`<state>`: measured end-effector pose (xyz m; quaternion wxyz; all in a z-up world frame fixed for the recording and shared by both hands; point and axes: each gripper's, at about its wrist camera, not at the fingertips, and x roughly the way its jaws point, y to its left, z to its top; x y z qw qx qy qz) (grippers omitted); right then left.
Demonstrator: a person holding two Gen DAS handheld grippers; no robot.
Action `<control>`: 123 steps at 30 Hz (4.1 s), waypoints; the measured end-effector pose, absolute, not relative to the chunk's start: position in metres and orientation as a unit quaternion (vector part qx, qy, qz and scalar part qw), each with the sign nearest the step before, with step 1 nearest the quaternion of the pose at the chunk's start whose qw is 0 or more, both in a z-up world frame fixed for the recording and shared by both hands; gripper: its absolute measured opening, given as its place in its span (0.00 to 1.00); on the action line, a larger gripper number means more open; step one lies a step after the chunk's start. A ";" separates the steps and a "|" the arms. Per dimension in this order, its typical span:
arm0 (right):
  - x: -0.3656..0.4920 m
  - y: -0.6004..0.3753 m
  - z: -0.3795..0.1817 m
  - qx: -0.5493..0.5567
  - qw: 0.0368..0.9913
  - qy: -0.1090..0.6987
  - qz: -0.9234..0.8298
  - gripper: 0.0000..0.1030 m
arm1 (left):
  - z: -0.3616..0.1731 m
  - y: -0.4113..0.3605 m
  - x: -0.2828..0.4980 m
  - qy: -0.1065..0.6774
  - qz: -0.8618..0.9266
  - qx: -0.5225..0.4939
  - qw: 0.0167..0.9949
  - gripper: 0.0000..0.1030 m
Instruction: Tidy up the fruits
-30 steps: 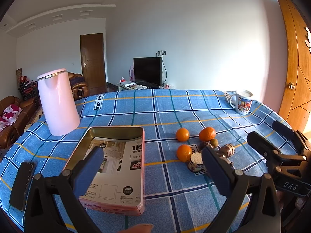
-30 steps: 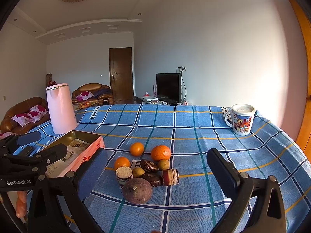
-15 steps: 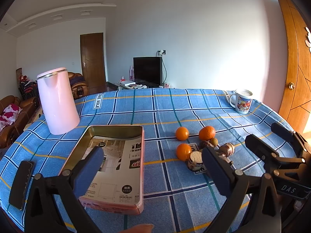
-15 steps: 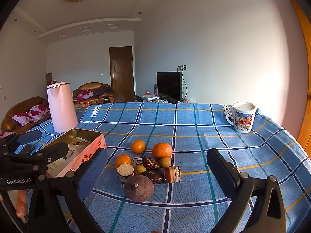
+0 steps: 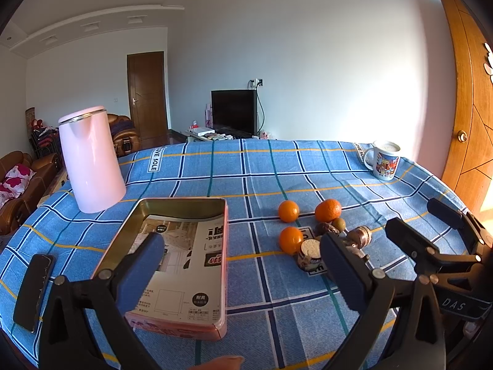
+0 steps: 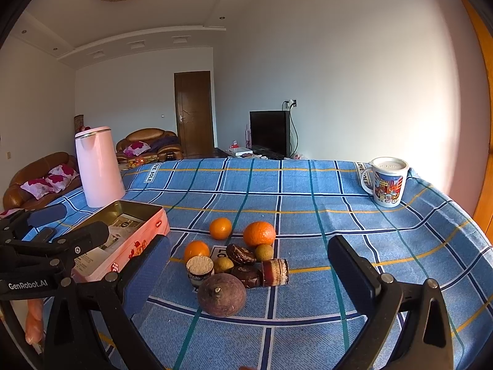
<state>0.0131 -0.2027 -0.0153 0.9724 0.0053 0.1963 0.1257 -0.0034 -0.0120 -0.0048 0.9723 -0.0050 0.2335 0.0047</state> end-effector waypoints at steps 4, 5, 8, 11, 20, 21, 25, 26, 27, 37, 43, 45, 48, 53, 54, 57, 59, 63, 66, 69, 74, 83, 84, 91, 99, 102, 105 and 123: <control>0.013 -0.204 -0.016 0.006 0.973 0.196 0.125 0.99 | -0.006 -0.013 -0.004 0.235 0.005 -0.005 0.972 1.00; 0.013 -0.205 -0.016 0.006 0.973 0.196 0.124 0.99 | -0.006 -0.014 -0.004 0.235 0.004 -0.004 0.972 1.00; 0.013 -0.207 -0.017 0.009 0.973 0.196 0.123 0.99 | -0.009 -0.018 -0.004 0.238 0.003 -0.003 0.971 1.00; 0.013 -0.210 -0.017 0.011 0.973 0.197 0.121 0.99 | -0.010 -0.020 -0.004 0.240 0.003 -0.002 0.971 1.00; 0.015 -0.220 -0.023 0.017 0.973 0.203 0.111 0.99 | -0.015 -0.028 0.004 0.247 0.002 0.003 0.969 1.00; 0.015 -0.222 -0.025 0.018 0.973 0.205 0.109 0.99 | -0.016 -0.029 0.005 0.248 0.002 0.004 0.969 1.00; 0.015 -0.237 -0.032 0.022 0.973 0.208 0.099 0.99 | -0.026 -0.041 0.011 0.260 -0.012 0.013 0.966 1.00; 0.014 -0.242 -0.035 0.024 0.973 0.209 0.094 0.99 | -0.029 -0.047 0.012 0.263 -0.019 0.017 0.965 1.00; 0.015 -0.247 -0.038 0.027 0.973 0.211 0.087 0.99 | -0.032 -0.053 0.014 0.266 -0.025 0.022 0.963 1.00; 0.017 -0.295 -0.056 0.071 0.970 0.230 0.042 0.99 | -0.060 -0.116 0.042 0.321 -0.085 0.069 0.941 0.88; 0.014 -0.312 -0.054 0.086 0.969 0.227 0.041 0.99 | -0.070 -0.134 0.056 0.351 -0.106 0.073 0.928 0.69; 0.014 -0.315 -0.053 0.091 0.969 0.226 0.043 0.99 | -0.072 -0.136 0.056 0.350 -0.105 0.079 0.927 0.60; 0.018 -0.311 -0.049 0.088 0.968 0.229 0.059 0.99 | -0.072 -0.136 0.057 0.352 -0.118 0.074 0.926 0.51; 0.036 -0.286 -0.041 0.043 0.961 0.257 0.093 0.83 | -0.069 -0.128 0.056 0.350 -0.127 0.056 0.926 0.51; 0.042 -0.279 -0.041 0.032 0.958 0.266 0.099 0.77 | -0.067 -0.126 0.054 0.345 -0.129 0.053 0.928 0.51; 0.060 -0.262 -0.043 0.006 0.949 0.292 0.116 0.65 | -0.059 -0.116 0.049 0.330 -0.126 0.042 0.935 0.51; 0.071 -0.252 -0.046 0.001 0.942 0.309 0.130 0.65 | -0.053 -0.107 0.046 0.320 -0.123 0.032 0.939 0.51; 0.088 -0.235 -0.053 -0.014 0.929 0.339 0.149 0.58 | -0.046 -0.090 0.042 0.298 -0.098 0.031 0.949 0.51; 0.099 -0.227 -0.061 -0.016 0.919 0.360 0.159 0.55 | -0.042 -0.077 0.042 0.285 -0.078 0.026 0.955 0.51; 0.110 -0.223 -0.069 -0.012 0.909 0.383 0.162 0.46 | -0.040 -0.063 0.041 0.280 -0.068 0.015 0.958 0.51; 0.119 -0.224 -0.074 0.008 0.900 0.400 0.173 0.31 | -0.039 -0.049 0.041 0.277 -0.060 -0.001 0.959 0.51; 0.106 -0.228 -0.062 0.011 0.917 0.362 0.167 0.30 | -0.030 -0.027 0.033 0.259 -0.036 -0.015 0.965 0.51; 0.104 -0.227 -0.059 0.009 0.920 0.355 0.166 0.30 | -0.029 -0.025 0.032 0.258 -0.033 -0.016 0.965 0.51; 0.090 -0.211 -0.037 0.004 0.932 0.309 0.191 0.30 | -0.028 -0.012 0.028 0.254 -0.022 -0.016 0.967 0.51; 0.079 -0.196 -0.026 -0.012 0.936 0.287 0.205 0.30 | -0.026 0.003 0.023 0.248 -0.015 -0.030 0.968 0.51; 0.075 -0.204 -0.024 0.003 0.934 0.283 0.218 0.30 | -0.025 0.004 0.022 0.246 -0.016 -0.032 0.969 0.51; 0.071 -0.208 -0.021 0.011 0.936 0.276 0.217 0.30 | -0.024 0.007 0.021 0.244 -0.015 -0.033 0.969 0.51; 0.080 -0.146 0.010 0.005 0.925 0.257 0.281 0.30 | -0.021 0.064 0.033 0.252 0.020 -0.039 0.967 0.51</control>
